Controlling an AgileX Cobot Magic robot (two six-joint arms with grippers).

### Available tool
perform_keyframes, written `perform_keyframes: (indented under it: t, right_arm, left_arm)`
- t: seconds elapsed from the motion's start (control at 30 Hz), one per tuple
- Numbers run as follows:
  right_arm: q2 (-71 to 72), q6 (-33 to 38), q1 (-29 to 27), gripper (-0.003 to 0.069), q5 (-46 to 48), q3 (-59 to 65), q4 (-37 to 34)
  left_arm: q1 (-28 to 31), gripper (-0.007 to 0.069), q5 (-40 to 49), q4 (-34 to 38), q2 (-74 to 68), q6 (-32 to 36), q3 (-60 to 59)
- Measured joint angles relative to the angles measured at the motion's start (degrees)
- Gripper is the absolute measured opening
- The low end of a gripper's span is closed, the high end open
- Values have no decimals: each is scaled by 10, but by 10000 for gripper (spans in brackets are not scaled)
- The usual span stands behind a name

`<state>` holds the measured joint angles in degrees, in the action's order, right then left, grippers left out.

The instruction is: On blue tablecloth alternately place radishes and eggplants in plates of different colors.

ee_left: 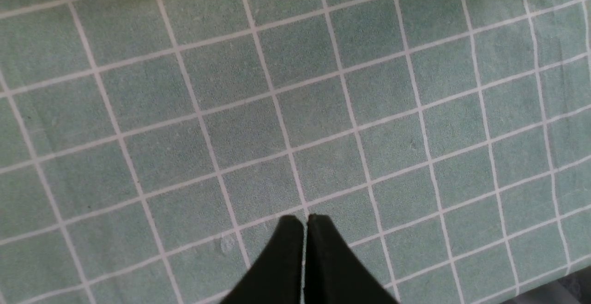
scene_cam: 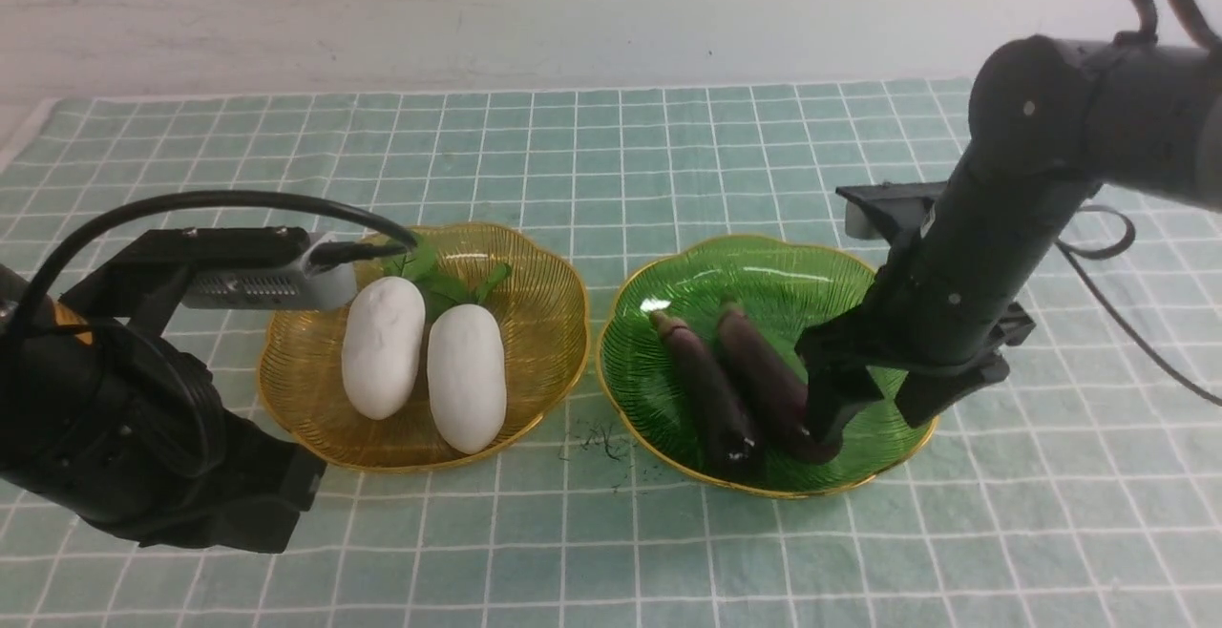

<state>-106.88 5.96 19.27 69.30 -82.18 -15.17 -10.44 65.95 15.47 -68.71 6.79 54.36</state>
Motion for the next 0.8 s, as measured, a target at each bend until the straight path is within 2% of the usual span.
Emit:
perform_keyframes:
  t: [0.1,0.2,0.23,0.27,0.53,0.63,0.7,0.8]
  right_arm:
    - [10,9,0,559,1,-3,0]
    - [38,12,0,499,4,7,1]
    - [75,12,0,440,5,22,1]
    - [88,12,0,418,5,29,2]
    - [331,3,0,89,12,141,38]
    - [436,-8,0,17,12,193,47]
    - [543,-10,0,-7,-35,263,49]
    - [692,-10,0,-14,-173,382,45]
  left_arm:
    - [0,-8,0,1,0,0,0]
    - [0,-8,0,1,0,0,0]
    - [0,-8,0,1,0,0,0]
    - [0,-8,0,1,0,0,0]
    - [0,-8,7,0,0,0,0]
    - [0,-8,7,0,0,0,0]
    - [0,-8,6,0,0,0,0]
    - [0,-8,1,0,0,0,0]
